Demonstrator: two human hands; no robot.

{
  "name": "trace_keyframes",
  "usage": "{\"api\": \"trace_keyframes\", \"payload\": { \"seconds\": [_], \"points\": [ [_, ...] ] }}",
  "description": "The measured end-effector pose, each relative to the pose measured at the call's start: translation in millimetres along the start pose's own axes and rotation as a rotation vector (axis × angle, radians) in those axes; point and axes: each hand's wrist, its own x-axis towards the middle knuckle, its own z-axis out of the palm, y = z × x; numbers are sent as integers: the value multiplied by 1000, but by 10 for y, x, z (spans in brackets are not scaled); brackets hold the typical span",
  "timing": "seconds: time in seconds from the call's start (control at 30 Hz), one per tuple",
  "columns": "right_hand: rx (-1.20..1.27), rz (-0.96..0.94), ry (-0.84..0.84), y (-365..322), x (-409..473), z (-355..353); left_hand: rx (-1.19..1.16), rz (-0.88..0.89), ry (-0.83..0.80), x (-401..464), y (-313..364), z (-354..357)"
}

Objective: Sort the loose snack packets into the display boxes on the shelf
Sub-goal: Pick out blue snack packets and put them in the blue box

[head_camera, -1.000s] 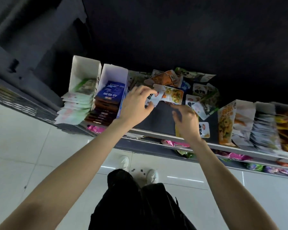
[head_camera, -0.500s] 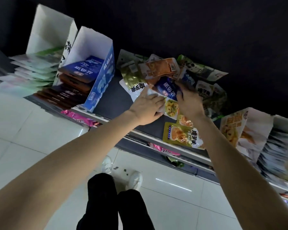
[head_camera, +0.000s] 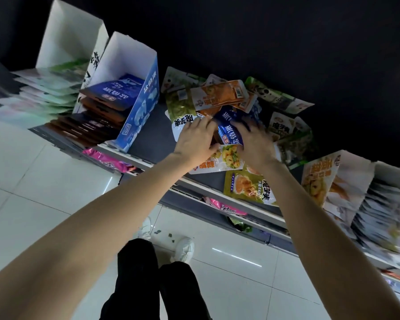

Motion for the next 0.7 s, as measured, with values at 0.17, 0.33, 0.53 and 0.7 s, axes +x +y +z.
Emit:
{"api": "trace_keyframes", "payload": {
  "seconds": [0.17, 0.33, 0.53, 0.7],
  "points": [
    [-101, -60, -223, 77, 267, -118, 88, -57, -134, 104, 109, 15],
    [-150, -72, -101, 142, 306, -329, -26, -80, -110, 65, 149, -44],
    [505, 231, 346, -11, -307, -824, -907, -284, 161, -266, 222, -635],
    [1484, 371, 236, -613, -942, -1242, -1313, -303, -23, -687, 224, -1231]
  ]
}}
